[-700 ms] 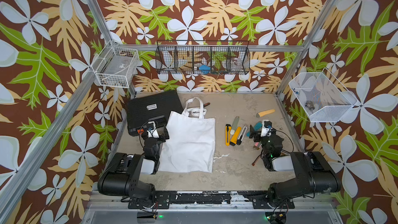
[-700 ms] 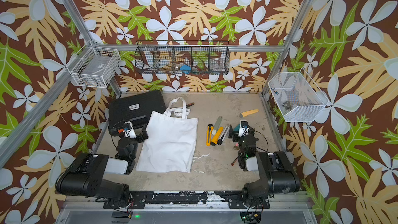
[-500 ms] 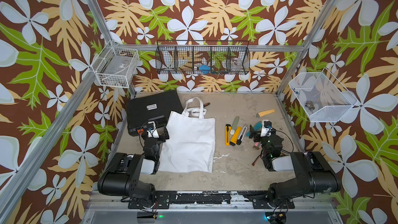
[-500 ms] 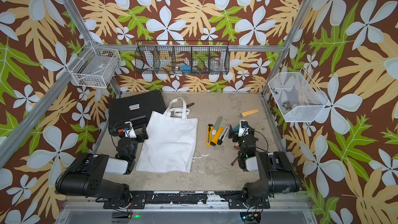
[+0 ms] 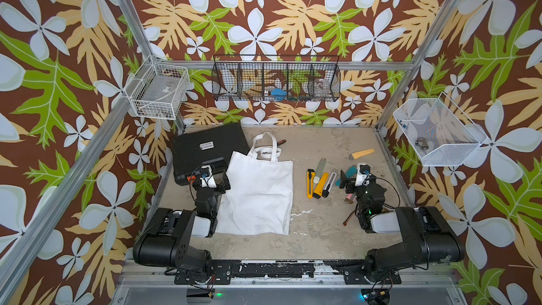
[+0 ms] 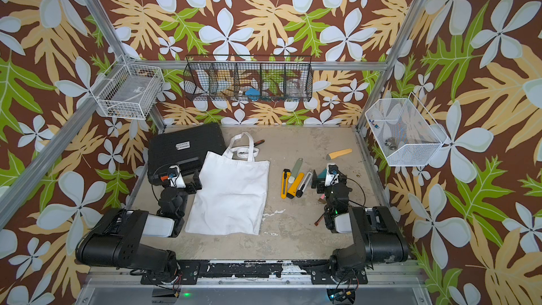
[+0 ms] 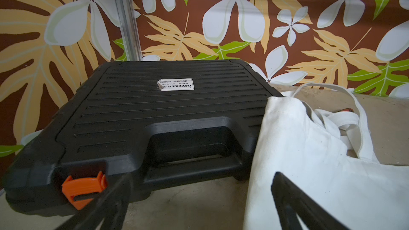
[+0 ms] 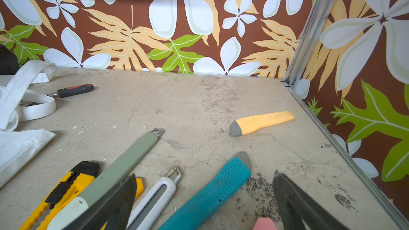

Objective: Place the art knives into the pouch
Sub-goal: Open the pouch at the center of the board.

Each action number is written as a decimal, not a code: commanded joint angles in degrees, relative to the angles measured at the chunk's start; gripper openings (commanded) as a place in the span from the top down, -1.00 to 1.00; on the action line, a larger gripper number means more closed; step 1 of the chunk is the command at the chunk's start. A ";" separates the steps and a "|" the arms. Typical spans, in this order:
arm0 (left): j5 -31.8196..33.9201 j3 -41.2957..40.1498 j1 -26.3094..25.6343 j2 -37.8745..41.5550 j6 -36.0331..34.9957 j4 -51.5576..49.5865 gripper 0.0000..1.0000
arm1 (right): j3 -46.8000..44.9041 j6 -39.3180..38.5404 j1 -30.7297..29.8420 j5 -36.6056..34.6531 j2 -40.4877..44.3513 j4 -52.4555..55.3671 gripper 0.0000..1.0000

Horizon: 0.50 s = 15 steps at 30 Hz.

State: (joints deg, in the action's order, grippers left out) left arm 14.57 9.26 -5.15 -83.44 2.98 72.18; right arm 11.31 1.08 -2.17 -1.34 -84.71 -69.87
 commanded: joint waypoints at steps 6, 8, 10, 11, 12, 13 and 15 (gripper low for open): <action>13.46 11.48 -2.46 7.82 2.34 -23.06 -0.99 | 13.93 -5.52 -12.33 -22.52 13.43 30.00 -0.97; 14.08 14.20 -3.29 10.55 5.01 -28.59 -0.96 | 16.21 -2.70 -13.90 -24.62 16.34 34.96 -0.93; 13.06 17.56 -4.20 12.56 6.88 -33.58 -0.92 | 20.97 4.43 -14.26 -21.55 19.25 45.39 -0.87; 14.08 19.21 -5.21 13.27 7.27 -36.02 -0.90 | 21.88 7.43 -15.47 -21.02 20.71 48.24 -0.86; 15.21 21.40 -6.17 14.34 8.61 -40.11 -0.88 | 22.91 10.24 -17.60 -20.64 22.28 50.52 -0.95; 14.55 23.55 -6.57 15.43 10.95 -44.62 -0.87 | 23.73 11.68 -20.18 -18.91 23.88 52.35 -1.00; 14.18 27.18 -7.43 17.55 15.62 -52.03 -0.82 | 25.19 14.68 -25.85 -16.01 25.47 52.90 -0.98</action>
State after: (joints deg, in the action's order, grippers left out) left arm 27.16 33.01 -11.64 -67.99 11.60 34.48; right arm 34.92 7.79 -23.14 -20.91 -60.86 -25.76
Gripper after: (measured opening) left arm 0.917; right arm 0.999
